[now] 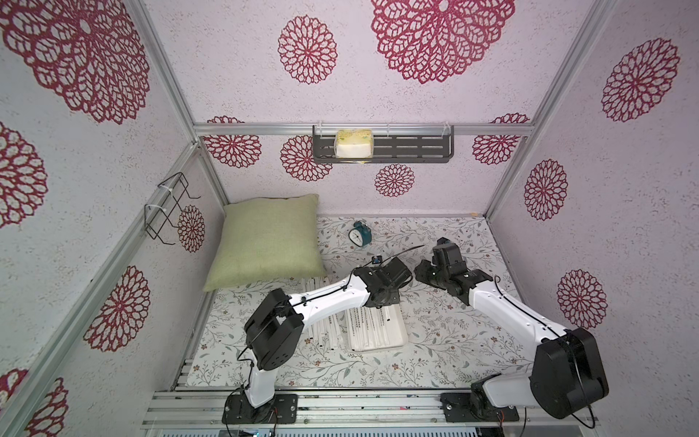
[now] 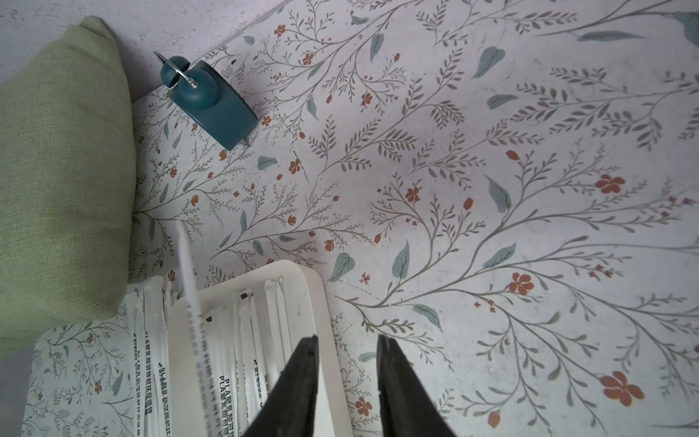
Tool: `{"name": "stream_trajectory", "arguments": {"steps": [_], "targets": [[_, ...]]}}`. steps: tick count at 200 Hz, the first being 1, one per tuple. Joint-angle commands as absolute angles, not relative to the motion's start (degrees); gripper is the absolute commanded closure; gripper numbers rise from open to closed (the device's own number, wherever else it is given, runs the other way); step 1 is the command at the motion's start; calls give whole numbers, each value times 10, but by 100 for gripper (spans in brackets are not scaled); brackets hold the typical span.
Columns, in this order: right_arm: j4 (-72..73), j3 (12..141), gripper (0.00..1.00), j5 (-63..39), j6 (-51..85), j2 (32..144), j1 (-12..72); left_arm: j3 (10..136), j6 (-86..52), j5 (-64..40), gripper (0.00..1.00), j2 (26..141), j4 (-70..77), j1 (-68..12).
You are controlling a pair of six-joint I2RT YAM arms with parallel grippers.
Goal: Put the straws into the storage box
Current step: Place the straw in the storage box.
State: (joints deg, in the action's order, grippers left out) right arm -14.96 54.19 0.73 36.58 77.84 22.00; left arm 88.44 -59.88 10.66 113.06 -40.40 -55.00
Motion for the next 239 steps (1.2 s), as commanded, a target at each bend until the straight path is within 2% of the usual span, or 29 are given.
{"name": "stream_trajectory", "arguments": {"steps": [1, 77, 98, 164, 199, 239], "targets": [[-156, 540, 68, -8, 339, 756, 212, 887, -617, 79, 99, 1157, -385, -557], [-133, 513, 68, -30, 338, 760, 205, 882, -643, 35, 95, 1207, -393, -560], [-131, 514, 68, -30, 336, 763, 205, 881, -647, 31, 91, 1210, -396, -560], [-122, 518, 68, -35, 335, 773, 205, 872, -661, 15, 89, 1214, -396, -559], [-117, 519, 68, -38, 334, 777, 205, 871, -662, 24, 79, 1205, -397, -555], [-108, 513, 68, -45, 337, 783, 205, 865, -658, 38, 77, 1186, -393, -549]]}}
